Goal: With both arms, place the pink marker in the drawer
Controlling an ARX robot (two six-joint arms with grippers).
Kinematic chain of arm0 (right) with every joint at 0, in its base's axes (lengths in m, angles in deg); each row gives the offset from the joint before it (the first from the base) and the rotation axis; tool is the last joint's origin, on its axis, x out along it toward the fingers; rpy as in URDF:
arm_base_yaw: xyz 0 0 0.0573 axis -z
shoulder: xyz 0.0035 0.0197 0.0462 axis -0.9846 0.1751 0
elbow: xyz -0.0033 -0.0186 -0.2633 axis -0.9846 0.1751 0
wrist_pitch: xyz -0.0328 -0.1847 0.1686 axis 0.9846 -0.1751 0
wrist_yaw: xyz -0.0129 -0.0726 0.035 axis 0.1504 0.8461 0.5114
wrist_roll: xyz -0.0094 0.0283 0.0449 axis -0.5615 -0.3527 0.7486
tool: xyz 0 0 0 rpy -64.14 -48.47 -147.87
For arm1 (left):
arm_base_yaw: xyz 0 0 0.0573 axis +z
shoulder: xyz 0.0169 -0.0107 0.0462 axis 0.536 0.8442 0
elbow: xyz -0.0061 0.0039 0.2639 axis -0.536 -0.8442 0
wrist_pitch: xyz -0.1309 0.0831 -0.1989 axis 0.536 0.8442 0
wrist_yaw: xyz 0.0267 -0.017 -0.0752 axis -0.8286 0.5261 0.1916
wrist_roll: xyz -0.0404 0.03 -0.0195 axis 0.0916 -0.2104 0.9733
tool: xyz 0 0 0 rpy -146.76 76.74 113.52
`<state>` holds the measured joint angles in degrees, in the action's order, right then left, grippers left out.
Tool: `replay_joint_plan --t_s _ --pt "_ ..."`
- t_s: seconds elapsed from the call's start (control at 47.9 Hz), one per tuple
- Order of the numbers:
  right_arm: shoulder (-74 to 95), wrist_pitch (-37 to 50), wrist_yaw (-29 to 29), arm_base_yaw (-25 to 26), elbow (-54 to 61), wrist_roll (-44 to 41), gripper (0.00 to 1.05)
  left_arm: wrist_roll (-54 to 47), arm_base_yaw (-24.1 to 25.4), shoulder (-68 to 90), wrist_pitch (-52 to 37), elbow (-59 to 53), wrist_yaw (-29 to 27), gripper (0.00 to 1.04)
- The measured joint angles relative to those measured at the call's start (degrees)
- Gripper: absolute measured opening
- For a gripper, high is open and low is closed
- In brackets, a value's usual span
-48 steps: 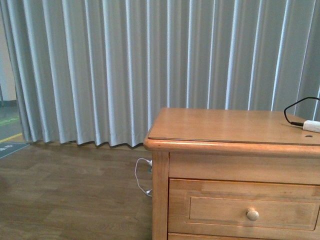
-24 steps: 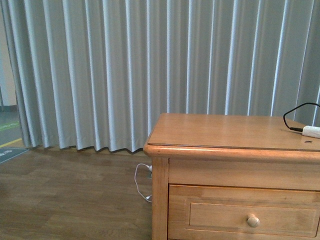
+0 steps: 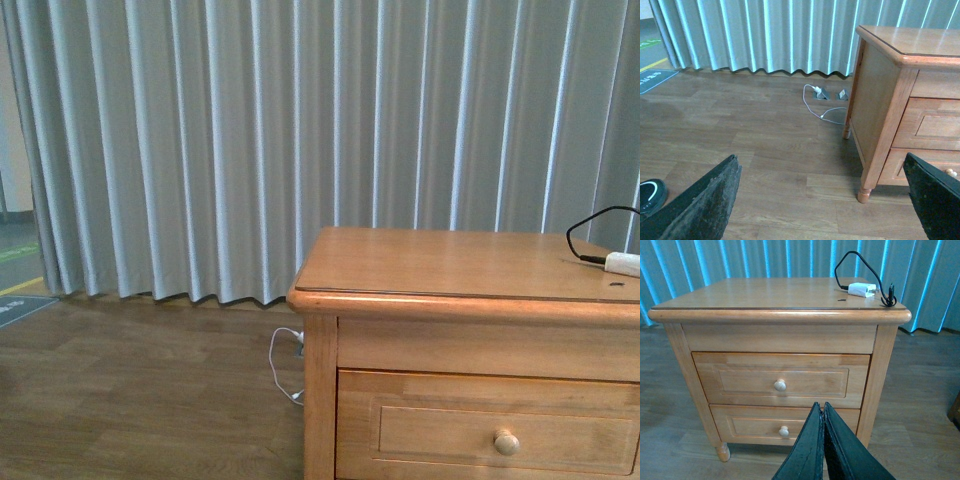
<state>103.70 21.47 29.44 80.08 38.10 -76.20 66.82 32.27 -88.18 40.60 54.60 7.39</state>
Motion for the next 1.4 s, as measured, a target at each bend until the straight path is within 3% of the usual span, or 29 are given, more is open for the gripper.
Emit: replay_joint_plan --t_s 0.459,0.563,0.834,1.064,1.251,1.293,1.397 --pt "-7.67 -7.63 -0.02 0.0 0.0 0.0 0.01 0.0 0.0 0.0 0.0 0.0 0.0 0.98" --pt "-15.08 -17.05 -0.09 0.0 -0.04 -0.02 0.01 0.0 0.0 0.0 0.0 0.0 -0.04 0.98" --pt "-17.57 -17.86 -0.09 0.0 -0.04 -0.09 0.02 0.0 0.0 0.0 0.02 0.0 -0.02 0.98" --pt "-17.57 -17.9 -0.09 0.0 -0.04 -0.11 0.58 0.02 0.0 0.0 0.02 0.0 -0.02 0.98" --pt "-17.57 -17.9 -0.09 0.0 -0.04 -0.11 0.92 0.0 0.0 0.0 0.02 0.0 -0.02 0.98" --pt "-17.57 -17.9 -0.09 0.0 -0.04 -0.07 0.98 0.02 0.0 0.0 0.02 0.0 -0.02 0.98" --pt "-17.57 -17.9 -0.09 0.0 -0.04 -0.09 0.96 0.0 0.0 0.0 0.02 0.0 -0.02 0.98"
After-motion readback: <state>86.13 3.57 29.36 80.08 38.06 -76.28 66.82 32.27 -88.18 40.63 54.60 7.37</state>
